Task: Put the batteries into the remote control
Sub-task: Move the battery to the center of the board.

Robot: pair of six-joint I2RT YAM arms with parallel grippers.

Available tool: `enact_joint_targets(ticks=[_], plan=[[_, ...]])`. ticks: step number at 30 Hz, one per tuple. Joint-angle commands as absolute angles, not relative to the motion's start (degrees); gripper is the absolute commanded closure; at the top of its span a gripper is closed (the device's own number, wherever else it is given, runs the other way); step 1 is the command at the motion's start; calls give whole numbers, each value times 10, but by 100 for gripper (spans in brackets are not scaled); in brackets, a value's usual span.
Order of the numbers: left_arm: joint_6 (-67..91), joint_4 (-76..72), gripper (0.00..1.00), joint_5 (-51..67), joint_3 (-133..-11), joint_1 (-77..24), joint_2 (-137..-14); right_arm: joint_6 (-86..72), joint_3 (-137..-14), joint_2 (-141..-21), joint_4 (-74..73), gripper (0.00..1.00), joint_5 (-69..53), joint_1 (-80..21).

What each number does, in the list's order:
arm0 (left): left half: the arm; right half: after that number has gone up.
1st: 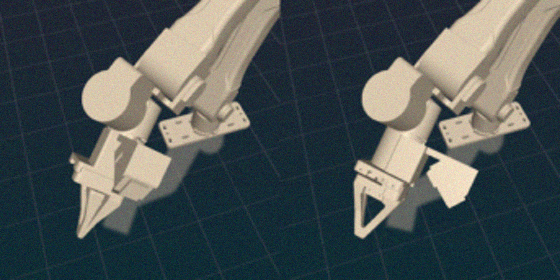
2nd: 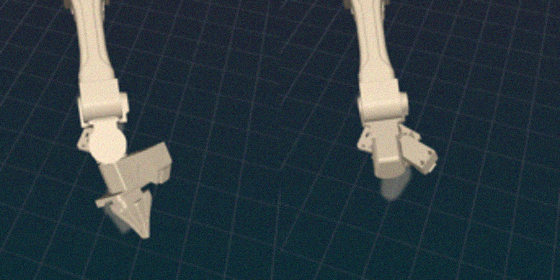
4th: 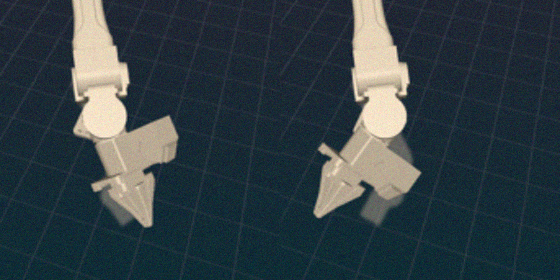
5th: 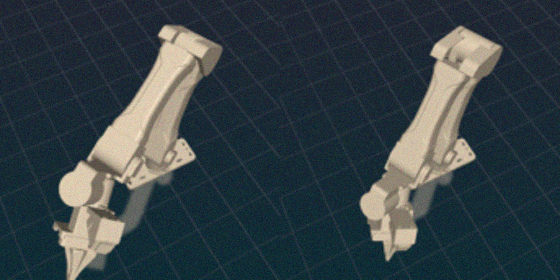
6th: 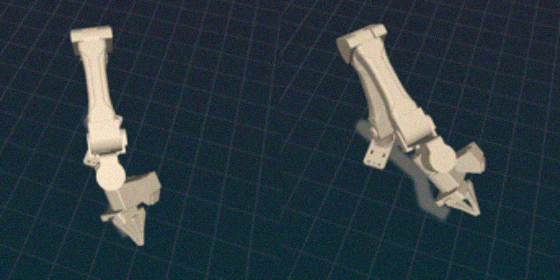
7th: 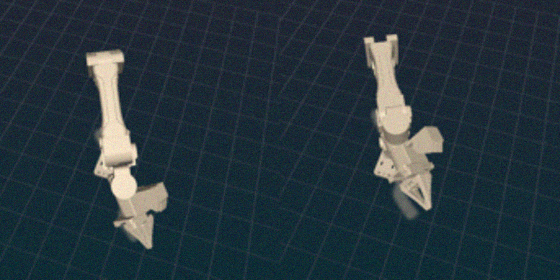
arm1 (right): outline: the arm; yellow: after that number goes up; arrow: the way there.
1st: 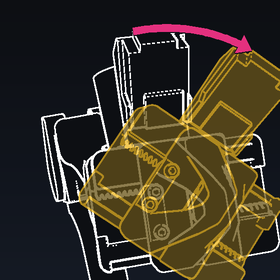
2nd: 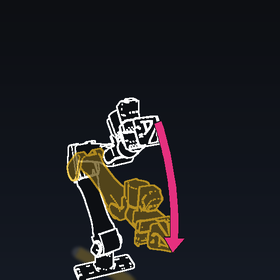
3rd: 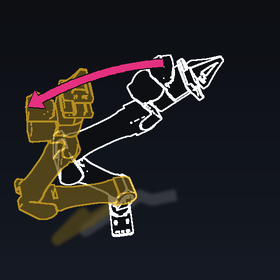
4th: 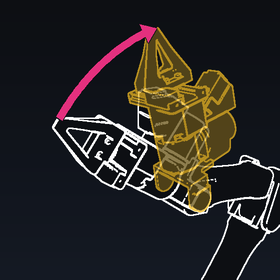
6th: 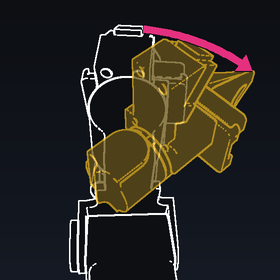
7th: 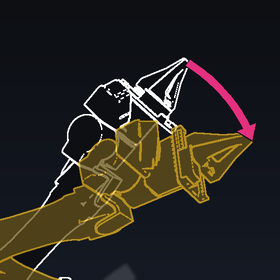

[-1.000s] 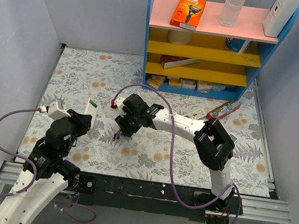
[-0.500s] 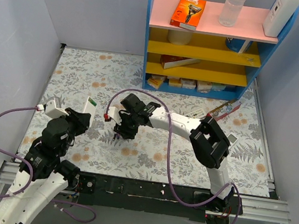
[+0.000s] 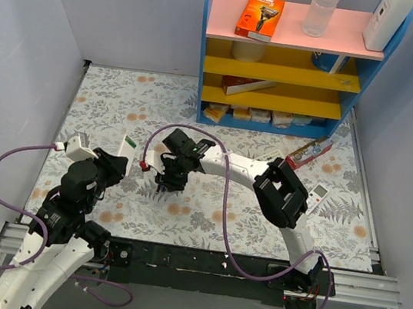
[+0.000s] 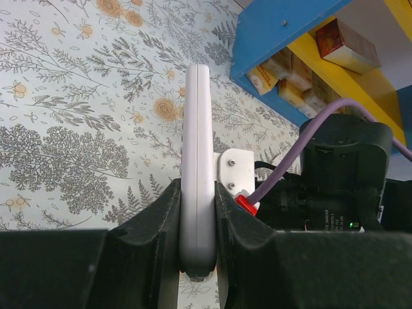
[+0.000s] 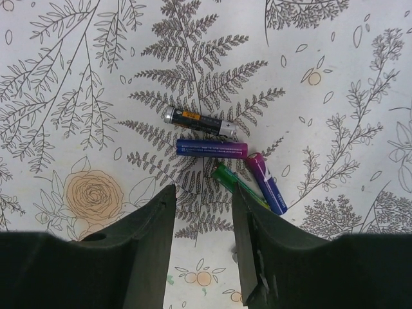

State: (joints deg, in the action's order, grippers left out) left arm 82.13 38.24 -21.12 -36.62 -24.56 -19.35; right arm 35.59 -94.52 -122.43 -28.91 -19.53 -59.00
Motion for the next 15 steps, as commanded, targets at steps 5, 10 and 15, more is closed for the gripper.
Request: enact_joint_targets(ticks=[5,10,15], plan=[[818,371,100,-191,-386,-243,-193,381,-980,-1245,-308,53,-194,-590],[821,372,100,-185,-384,-244,-193,381,-991,-1252,-308,54,-192,-589],[818,367,100,-177,-384,-243,-198,385,-998,-1258,-310,55,-190,-588]])
